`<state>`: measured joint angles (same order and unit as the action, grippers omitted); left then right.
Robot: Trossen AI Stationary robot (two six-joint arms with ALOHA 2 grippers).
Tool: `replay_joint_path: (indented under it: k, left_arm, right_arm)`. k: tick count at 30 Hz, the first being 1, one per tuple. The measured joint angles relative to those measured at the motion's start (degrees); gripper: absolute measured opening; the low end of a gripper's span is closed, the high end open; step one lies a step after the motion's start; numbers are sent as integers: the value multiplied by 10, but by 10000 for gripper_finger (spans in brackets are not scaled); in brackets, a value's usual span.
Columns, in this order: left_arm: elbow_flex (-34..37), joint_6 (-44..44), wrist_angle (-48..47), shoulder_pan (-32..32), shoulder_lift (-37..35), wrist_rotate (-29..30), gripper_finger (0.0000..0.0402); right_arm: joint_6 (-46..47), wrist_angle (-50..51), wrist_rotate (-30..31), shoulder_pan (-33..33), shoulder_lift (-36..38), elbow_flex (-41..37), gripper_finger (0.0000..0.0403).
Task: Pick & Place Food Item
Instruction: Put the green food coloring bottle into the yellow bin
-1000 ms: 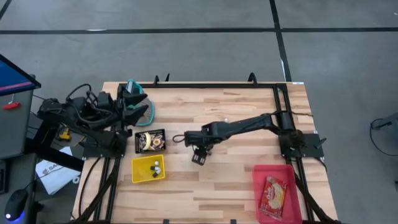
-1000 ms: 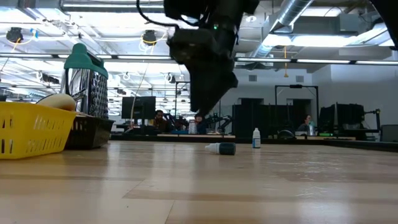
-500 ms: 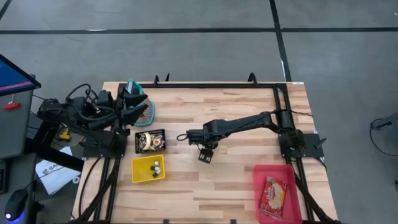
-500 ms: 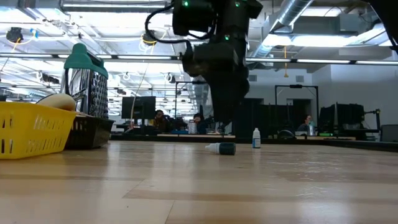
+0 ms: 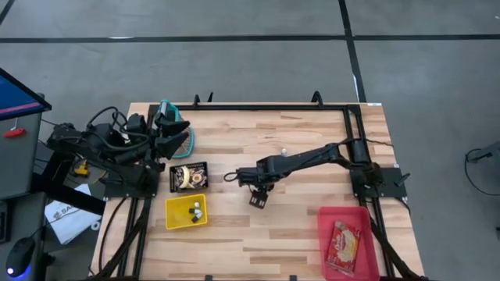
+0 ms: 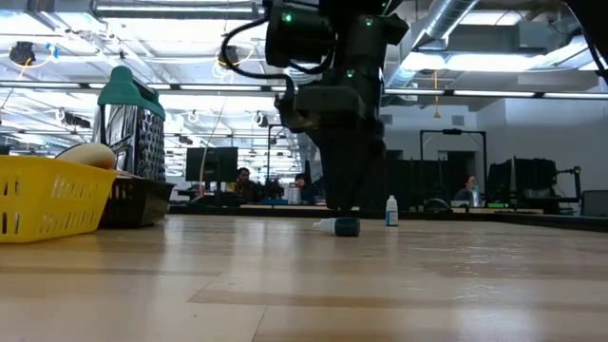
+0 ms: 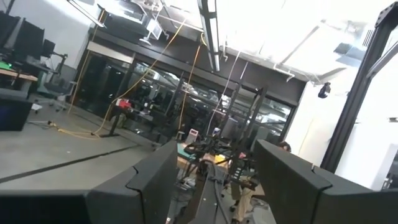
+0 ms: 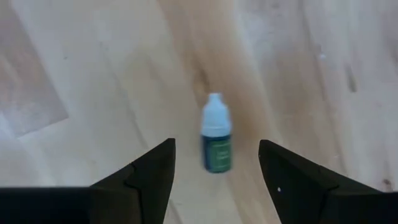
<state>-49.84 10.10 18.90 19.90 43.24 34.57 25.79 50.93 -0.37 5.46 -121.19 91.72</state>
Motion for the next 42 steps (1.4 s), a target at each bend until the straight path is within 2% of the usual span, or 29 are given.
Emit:
replay_joint_path:
  k: [17, 31, 37, 42]
  left_arm:
    - [0, 14, 22, 0, 8, -5, 209]
    - [0, 13, 22, 0, 8, -5, 209]
    - [0, 14, 4, 5, 7, -5, 209]
    - [-1, 41, -81, 28, 2, 6, 209]
  right_arm:
    - [21, -65, 8, 3, 3, -76, 210]
    - [12, -90, 8, 5, 4, -78, 86]
    - [9, -165, -64, 16, 14, -78, 79]
    - [17, -225, -123, 27, 46, -78, 80]
